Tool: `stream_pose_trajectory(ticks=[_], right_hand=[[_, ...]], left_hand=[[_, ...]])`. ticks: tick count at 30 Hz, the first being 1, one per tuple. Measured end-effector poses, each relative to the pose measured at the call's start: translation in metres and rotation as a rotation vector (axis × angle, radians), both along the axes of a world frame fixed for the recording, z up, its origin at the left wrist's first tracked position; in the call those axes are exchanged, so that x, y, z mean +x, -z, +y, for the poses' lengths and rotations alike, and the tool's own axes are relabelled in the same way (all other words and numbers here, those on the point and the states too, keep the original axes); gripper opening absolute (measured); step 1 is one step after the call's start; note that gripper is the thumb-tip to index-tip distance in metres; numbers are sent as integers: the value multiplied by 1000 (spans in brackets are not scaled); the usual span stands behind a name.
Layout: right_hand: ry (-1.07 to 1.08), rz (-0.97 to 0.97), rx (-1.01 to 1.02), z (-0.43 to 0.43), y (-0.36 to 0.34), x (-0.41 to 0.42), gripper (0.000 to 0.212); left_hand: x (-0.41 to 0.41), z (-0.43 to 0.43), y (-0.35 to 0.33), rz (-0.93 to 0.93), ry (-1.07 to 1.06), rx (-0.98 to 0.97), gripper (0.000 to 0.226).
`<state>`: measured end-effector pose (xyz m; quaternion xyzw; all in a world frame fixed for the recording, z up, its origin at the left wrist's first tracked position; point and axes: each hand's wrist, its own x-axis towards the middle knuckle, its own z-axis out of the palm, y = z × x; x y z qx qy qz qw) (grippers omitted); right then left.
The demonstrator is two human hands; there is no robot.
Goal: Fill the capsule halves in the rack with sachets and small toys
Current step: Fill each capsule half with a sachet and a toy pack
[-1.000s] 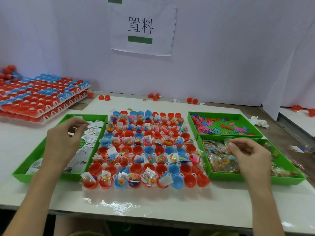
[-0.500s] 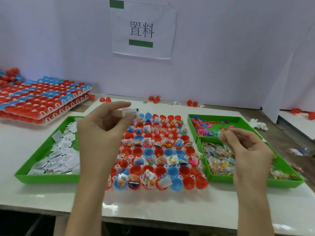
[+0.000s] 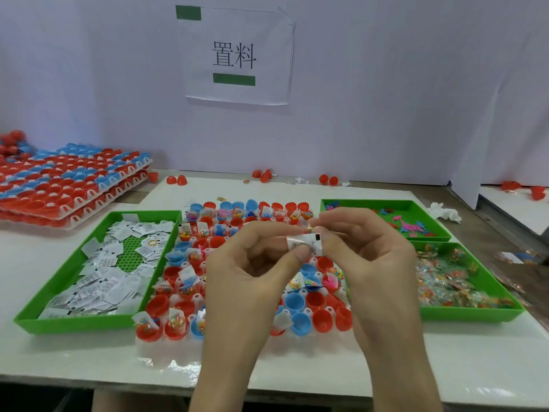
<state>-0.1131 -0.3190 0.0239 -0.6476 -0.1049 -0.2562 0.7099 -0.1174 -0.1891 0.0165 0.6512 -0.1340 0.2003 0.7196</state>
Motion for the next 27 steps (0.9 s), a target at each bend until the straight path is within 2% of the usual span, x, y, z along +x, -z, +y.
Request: stream_pose_trajectory(ticks=[9,12,18,22,27], right_hand=[[-103,43,-137,-7,-3,-3,21],[-131,71,-145,-5,-4,0,10],[-228,55,-158,-4,-3,1,20],[-178,26,-84,-12,4,4,23],[-115,3,-75,-28,14,7,27]], left_hand=[[2,4,2,22,-91,87,25],[4,8,3,34,-85,136,27],[6,9,3,58,-65,136,27],[11,3,8,120,-6,105,21],[15,-11,11,231,158,8,25]])
